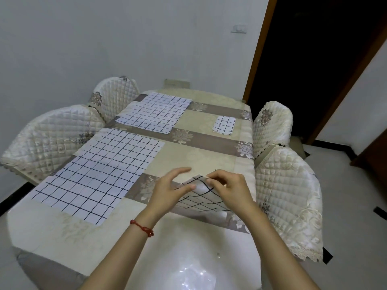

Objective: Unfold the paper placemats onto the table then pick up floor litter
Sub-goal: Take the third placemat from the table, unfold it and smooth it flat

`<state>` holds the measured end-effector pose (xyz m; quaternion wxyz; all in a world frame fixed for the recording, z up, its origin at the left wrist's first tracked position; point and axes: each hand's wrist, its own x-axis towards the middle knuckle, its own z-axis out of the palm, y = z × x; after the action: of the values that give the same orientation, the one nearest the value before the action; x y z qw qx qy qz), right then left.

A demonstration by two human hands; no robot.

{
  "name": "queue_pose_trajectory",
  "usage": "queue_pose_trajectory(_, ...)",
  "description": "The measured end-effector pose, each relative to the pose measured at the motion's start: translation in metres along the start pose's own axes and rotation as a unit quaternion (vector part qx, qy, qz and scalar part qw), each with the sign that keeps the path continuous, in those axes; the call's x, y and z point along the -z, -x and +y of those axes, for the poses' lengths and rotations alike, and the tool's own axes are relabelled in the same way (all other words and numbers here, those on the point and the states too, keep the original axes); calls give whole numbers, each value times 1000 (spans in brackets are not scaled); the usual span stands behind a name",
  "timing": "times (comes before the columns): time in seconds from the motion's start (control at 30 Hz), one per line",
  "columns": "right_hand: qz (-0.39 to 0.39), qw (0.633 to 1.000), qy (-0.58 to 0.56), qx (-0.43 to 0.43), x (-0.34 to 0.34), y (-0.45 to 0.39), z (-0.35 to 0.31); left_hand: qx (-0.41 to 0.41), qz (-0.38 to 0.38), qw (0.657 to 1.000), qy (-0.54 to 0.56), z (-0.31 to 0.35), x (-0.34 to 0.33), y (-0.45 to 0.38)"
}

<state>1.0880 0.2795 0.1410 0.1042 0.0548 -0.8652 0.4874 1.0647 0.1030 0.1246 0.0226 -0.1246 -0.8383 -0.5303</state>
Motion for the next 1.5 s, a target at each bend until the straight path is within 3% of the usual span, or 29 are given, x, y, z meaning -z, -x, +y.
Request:
queue_pose_trajectory(0.07, -4, 1000, -9, -1, 0, 3, -3, -10, -8, 1000, 20, 8, -4, -5)
queue_pose_trajectory(0.37, -7, 989, -95, -109, 25, 28, 23, -4, 112, 990, 81, 20, 24, -25)
queue_pose_trajectory(0.67, 60, 978, -143, -137, 8, 14, 12, 119, 189, 974, 30, 10, 10, -17)
queue_pose_trajectory(0.77, 47, 983, -116, -135, 0, 12, 11, 137, 97, 983, 75, 12, -8, -1)
queue_pose_trajectory(0.9, -11, 990, -87, -113, -10, 12, 7, 218, -9, 960, 173, 22, -29, 9)
queue_pose_trajectory(1.2, -86, 984, -100, -121, -8, 13, 5, 267, -1, 933, 242, 7, -25, 5)
queue_pose_trajectory(1.3, -49, 985, -108, -129, 0, 13, 10, 263, 45, 932, 244, -3, -12, 2)
queue_pose_trajectory(1.4, 38, 986, -104, -126, 11, 11, 16, 259, 107, 934, 222, -15, 8, 0)
queue_pose_trajectory(1.5, 92, 986, -76, -112, 17, 6, 17, 236, 169, 948, 130, -23, 19, -1)
